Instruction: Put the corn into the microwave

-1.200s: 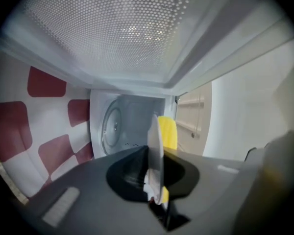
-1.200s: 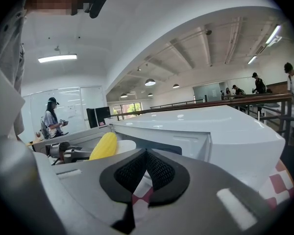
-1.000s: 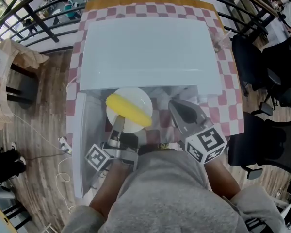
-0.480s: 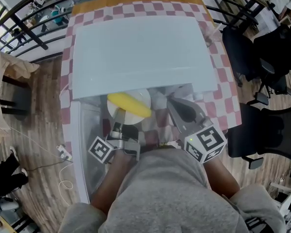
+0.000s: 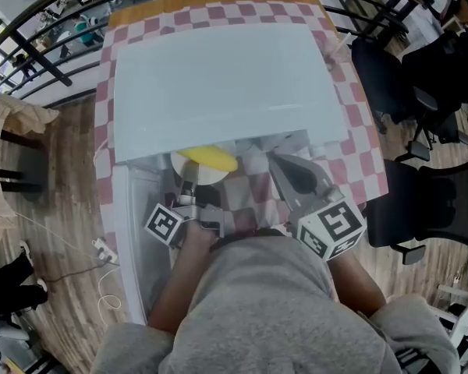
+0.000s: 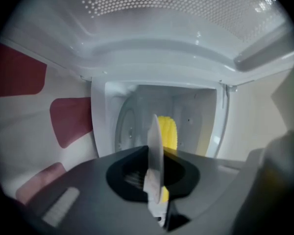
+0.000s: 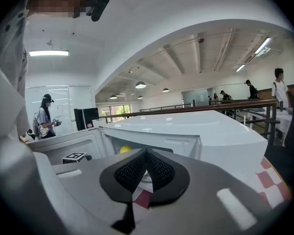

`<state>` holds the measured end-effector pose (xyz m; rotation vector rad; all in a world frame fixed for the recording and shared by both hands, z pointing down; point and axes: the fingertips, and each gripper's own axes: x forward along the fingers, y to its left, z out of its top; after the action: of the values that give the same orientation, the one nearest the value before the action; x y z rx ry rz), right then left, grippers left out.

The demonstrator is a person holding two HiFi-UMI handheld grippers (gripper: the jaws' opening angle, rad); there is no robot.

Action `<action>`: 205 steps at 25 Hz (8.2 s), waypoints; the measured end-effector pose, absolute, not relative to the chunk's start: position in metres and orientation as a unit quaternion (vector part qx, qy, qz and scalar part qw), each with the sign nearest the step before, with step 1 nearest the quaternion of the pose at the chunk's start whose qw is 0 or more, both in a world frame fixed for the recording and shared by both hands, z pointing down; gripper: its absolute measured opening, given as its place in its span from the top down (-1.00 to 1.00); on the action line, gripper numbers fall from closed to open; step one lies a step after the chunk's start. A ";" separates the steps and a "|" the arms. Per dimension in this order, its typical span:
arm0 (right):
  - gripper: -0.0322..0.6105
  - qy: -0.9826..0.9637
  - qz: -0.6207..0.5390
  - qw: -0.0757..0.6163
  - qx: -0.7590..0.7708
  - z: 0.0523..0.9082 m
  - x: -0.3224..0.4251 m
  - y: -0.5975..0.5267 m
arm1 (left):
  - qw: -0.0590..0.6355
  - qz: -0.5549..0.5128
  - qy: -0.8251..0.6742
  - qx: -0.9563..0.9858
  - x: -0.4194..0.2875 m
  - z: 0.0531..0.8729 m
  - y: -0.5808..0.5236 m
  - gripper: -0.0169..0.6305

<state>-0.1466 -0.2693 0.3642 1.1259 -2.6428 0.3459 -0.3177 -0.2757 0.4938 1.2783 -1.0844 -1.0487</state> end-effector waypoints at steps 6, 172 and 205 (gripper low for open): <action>0.90 -0.903 0.116 0.116 0.398 0.356 -0.141 -0.274 | 0.557 -0.434 -0.470 0.529 -0.319 0.509 -0.287 0.86; 0.90 -0.933 0.056 0.105 0.339 0.331 -0.023 -0.060 | 0.147 0.059 -0.650 0.743 -0.197 0.343 0.006 0.92; 0.90 -0.927 0.047 0.110 0.356 0.325 0.024 0.112 | 0.157 0.025 -0.629 0.761 -0.139 0.322 0.167 0.92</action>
<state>0.0239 0.1120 0.3253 1.0476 -2.7237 0.1367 -0.1395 0.1669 0.3216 2.1783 -1.8003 0.0722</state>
